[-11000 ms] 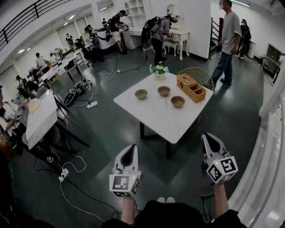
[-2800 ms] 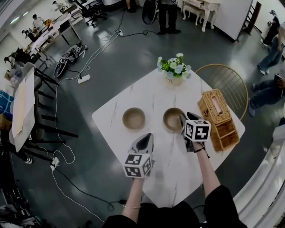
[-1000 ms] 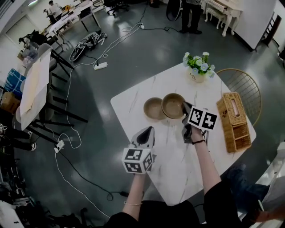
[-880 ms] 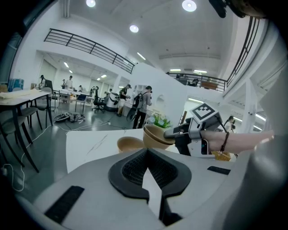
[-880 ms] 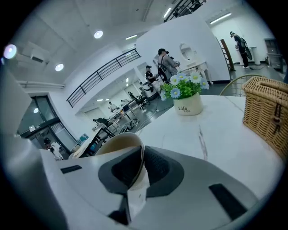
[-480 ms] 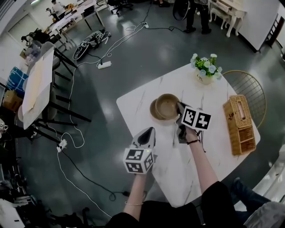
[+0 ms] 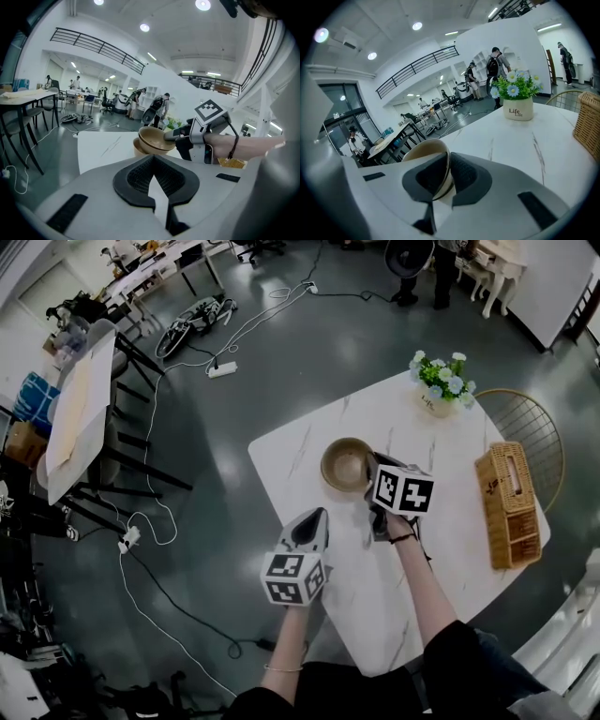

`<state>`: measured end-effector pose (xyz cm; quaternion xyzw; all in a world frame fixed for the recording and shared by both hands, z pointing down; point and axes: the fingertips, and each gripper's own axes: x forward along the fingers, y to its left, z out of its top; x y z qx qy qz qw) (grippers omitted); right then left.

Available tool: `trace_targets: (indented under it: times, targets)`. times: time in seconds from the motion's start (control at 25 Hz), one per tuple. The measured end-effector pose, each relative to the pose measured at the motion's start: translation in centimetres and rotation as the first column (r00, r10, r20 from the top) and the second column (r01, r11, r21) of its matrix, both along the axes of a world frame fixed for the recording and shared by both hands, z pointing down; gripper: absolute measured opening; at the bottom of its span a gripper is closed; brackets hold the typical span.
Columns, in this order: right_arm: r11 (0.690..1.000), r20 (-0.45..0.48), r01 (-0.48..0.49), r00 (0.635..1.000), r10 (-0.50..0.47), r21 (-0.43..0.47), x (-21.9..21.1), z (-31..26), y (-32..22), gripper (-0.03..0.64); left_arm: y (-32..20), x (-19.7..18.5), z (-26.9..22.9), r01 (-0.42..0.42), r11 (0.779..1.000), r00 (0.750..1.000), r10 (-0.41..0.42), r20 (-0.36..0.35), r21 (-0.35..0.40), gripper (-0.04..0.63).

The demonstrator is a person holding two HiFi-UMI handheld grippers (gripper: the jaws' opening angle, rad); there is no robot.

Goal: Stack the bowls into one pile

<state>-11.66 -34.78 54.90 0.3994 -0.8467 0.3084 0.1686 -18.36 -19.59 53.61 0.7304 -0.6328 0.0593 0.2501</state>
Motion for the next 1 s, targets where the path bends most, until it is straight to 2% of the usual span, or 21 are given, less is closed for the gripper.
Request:
trace_targets:
  times: [0.28, 0.8, 1.0]
  targets:
    - [0.999, -0.060, 0.029, 0.998, -0.028, 0.027, -0.8, 0.9, -0.3, 0.031, 0.0, -0.3, 0.5, 0.014, 1.000, 1.000, -0.014, -0.007, -0.006, 0.014]
    - [0.999, -0.081, 0.027, 0.996, -0.024, 0.038, -1.0, 1.8, 0.0, 0.031, 0.2, -0.3, 0.9, 0.013, 1.000, 1.000, -0.013, -0.016, -0.015, 0.014]
    - [0.999, -0.055, 0.030, 0.998, -0.027, 0.041, -1.2, 1.7, -0.1, 0.094, 0.1, -0.2, 0.9, 0.012, 1.000, 1.000, -0.012, -0.017, -0.013, 0.014]
